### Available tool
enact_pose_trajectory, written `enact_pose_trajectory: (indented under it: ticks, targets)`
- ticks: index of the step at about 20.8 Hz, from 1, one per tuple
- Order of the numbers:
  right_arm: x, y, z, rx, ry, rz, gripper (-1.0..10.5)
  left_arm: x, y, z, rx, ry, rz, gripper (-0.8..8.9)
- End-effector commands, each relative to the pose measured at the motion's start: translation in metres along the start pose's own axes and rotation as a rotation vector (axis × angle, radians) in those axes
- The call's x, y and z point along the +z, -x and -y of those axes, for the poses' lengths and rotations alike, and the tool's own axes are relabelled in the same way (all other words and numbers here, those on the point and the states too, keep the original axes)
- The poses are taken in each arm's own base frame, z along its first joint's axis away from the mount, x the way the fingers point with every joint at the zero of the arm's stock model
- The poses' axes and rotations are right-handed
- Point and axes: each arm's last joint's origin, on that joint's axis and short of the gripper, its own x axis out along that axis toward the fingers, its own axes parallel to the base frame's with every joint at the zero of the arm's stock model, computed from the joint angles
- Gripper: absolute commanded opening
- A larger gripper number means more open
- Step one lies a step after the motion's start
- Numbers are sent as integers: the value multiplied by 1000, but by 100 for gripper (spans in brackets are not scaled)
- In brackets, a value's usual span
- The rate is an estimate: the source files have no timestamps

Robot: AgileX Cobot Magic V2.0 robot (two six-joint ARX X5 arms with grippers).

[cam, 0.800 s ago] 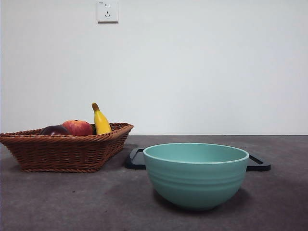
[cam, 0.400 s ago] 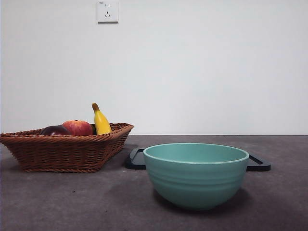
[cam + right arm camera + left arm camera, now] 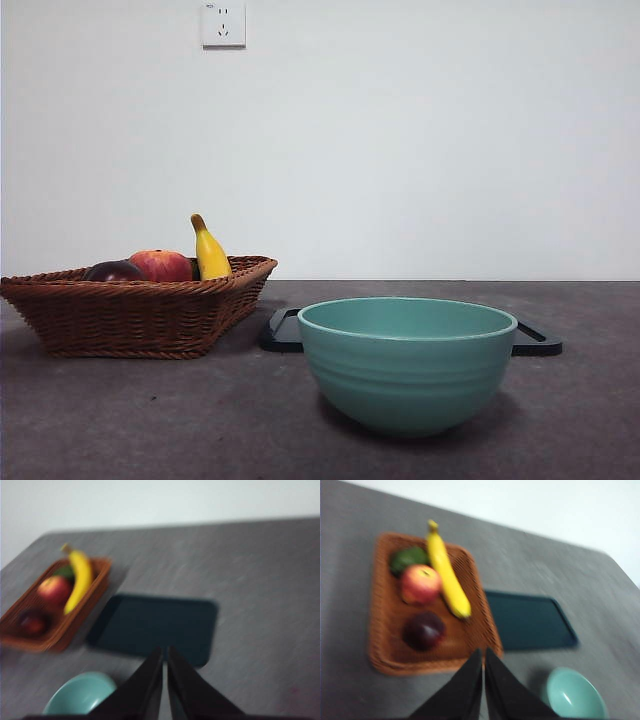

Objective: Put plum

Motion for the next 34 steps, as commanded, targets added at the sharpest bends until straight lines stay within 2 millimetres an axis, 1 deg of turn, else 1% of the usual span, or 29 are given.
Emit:
enact_pose_trajectory:
  ticks: [1,5,10,17,18,19,20,21,22,23,24,29,31,34]
  targets:
    - [12,-4,-2,65,32,-85,7,11,3,7,-50,-81,-56,9]
    - [19,-10,-4,143,38,-186,7,15,6,13,-93,-118,-153,9]
    - [16,-14,-7,183,71,-281,7,13,9,18,-130,-157,-250,9]
    - [14,-16,-12,219,100,-303,11,12,9,18,-135,-174,-259,13]
    - [14,-16,-12,219,100,-303,50,12,9,18,-134,-173,-259,52]
    - [14,-16,-12,219,99,-303,149,12,9,18,-132,-173,-260,131]
    - [14,-16,-12,218,97,-304,266,12,9,18,-132,-173,-260,235]
    - [14,-16,-12,218,92,-303,347,12,9,18,-132,-173,-260,329]
    - [14,-16,-12,218,89,-303,367,12,9,18,-132,-173,-260,391]
    - [14,-16,-12,219,90,-304,368,12,9,18,-131,-173,-259,419]
    - [14,-16,-12,220,90,-304,368,12,9,18,-131,-174,-258,439]
    - [14,-16,-12,220,89,-304,368,16,3,15,-102,-174,-246,446]
    - [14,-16,-12,219,83,-304,368,22,-7,11,-77,-158,-241,446]
    - [14,-16,-12,219,83,-304,368,34,-31,3,-59,-146,-236,444]
